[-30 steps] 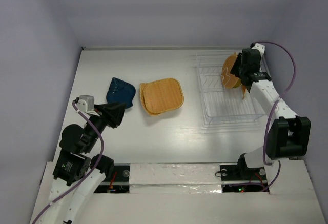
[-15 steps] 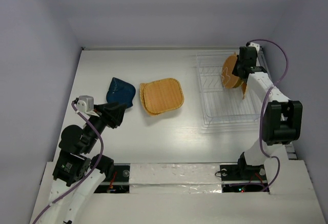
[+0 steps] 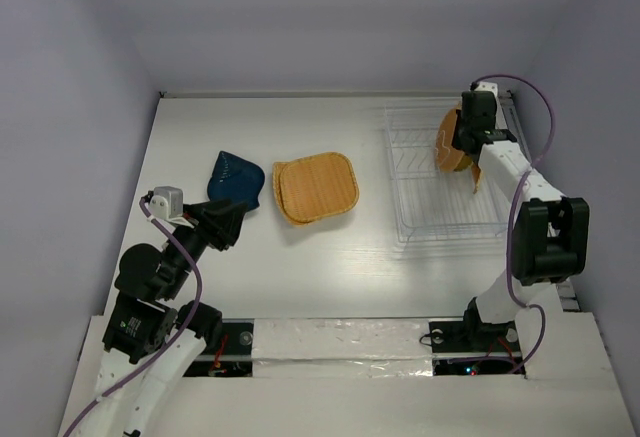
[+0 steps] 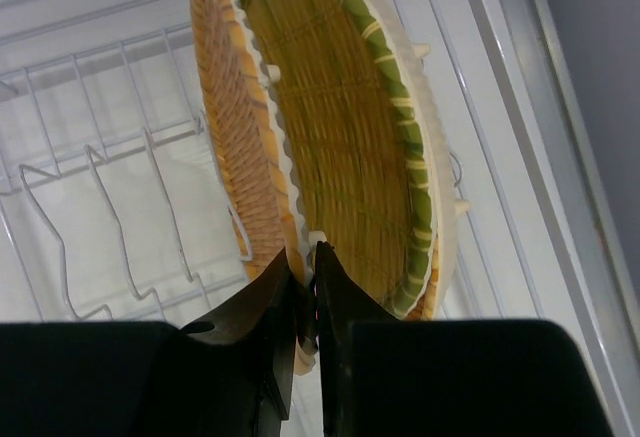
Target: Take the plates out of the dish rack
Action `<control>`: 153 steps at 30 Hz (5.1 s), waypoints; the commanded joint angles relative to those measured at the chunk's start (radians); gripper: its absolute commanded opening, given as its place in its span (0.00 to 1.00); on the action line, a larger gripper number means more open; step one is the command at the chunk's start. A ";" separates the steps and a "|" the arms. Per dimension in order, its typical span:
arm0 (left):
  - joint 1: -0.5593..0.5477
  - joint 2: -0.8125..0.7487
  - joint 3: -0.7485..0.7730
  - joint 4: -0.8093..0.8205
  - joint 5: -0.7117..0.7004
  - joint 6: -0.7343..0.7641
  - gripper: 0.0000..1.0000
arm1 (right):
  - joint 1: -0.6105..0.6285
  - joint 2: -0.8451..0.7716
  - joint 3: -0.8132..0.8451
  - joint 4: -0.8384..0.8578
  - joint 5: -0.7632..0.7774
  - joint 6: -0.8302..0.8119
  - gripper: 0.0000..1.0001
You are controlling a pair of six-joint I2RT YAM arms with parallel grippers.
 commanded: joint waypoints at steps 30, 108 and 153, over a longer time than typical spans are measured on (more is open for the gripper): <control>-0.005 0.029 -0.008 0.052 0.014 0.007 0.41 | 0.381 -0.372 -0.071 0.206 -0.170 0.276 0.00; -0.033 -0.065 -0.008 0.047 -0.006 0.007 0.32 | -0.056 -0.053 0.119 -0.080 0.078 0.134 0.58; -0.042 -0.056 -0.008 0.050 0.000 0.010 0.39 | 0.048 -0.138 0.144 -0.148 0.269 -0.026 0.00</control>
